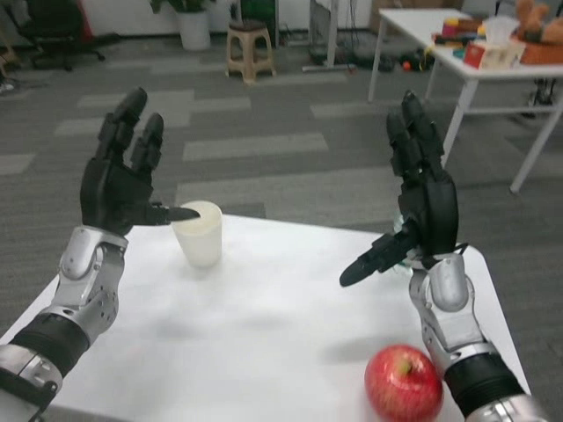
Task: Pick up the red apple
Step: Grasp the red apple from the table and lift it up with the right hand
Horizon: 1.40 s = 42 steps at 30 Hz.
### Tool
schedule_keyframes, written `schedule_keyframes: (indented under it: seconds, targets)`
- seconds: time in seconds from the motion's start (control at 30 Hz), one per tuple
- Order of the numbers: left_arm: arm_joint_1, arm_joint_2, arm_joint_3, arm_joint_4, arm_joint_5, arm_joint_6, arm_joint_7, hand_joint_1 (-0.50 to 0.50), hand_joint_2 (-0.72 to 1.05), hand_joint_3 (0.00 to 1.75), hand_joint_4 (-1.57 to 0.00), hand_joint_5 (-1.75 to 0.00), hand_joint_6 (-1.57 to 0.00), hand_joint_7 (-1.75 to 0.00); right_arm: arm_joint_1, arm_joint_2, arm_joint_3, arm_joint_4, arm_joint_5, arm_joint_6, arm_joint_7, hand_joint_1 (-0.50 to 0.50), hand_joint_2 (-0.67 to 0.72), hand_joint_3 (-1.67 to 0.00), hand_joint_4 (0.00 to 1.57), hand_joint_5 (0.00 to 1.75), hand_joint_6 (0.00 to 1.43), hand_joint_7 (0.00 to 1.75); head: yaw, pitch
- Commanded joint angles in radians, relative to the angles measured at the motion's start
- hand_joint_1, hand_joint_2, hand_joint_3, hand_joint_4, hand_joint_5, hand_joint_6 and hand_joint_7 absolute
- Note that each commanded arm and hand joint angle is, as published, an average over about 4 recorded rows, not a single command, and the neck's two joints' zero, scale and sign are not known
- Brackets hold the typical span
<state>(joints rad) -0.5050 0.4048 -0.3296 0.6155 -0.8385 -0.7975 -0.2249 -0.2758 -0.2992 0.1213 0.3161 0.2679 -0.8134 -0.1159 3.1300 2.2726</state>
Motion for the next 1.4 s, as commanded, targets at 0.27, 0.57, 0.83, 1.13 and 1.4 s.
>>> schedule_keyframes:
  seconds: [0.27, 0.57, 0.83, 1.13, 1.4]
  targets:
    - [0.017, 0.017, 0.0, 0.059, -0.024, 0.004, -0.002, -0.27, 0.25, 0.0, 0.0, 0.0, 0.0, -0.42, 0.108, -0.034, -0.048, -0.065, 0.068, 0.001, -0.009, -0.46, 0.41, 0.0, 0.0, 0.0, 0.0, 0.0, 0.003, -0.034]
    - [0.022, 0.014, 0.005, 0.093, -0.032, 0.004, -0.002, -0.27, 0.25, 0.0, 0.0, 0.0, 0.0, -0.42, 0.234, -0.075, -0.084, -0.175, 0.116, 0.017, -0.078, -0.46, 0.41, 0.0, 0.0, 0.0, 0.0, 0.0, -0.093, -0.083]
    - [0.026, 0.016, 0.004, 0.111, -0.036, 0.002, -0.002, -0.26, 0.25, 0.0, 0.0, 0.0, 0.0, -0.42, 0.38, -0.137, -0.183, -0.279, 0.157, 0.039, -0.145, -0.46, 0.41, 0.0, 0.0, 0.0, 0.0, 0.0, -0.283, -0.205]
    - [0.042, 0.027, -0.009, 0.121, -0.047, 0.003, -0.002, -0.26, 0.25, 0.0, 0.0, 0.0, 0.0, -0.42, 0.514, -0.191, -0.224, -0.369, 0.235, 0.04, -0.263, -0.46, 0.41, 0.0, 0.0, 0.0, 0.0, 0.0, -0.353, -0.298]
    - [0.034, 0.043, -0.028, 0.134, -0.059, 0.004, -0.002, -0.26, 0.16, 0.0, 0.0, 0.0, 0.0, -0.42, 0.588, -0.211, -0.218, -0.399, 0.242, 0.042, -0.301, -0.46, 0.41, 0.0, 0.0, 0.0, 0.0, 0.0, -0.367, -0.297]
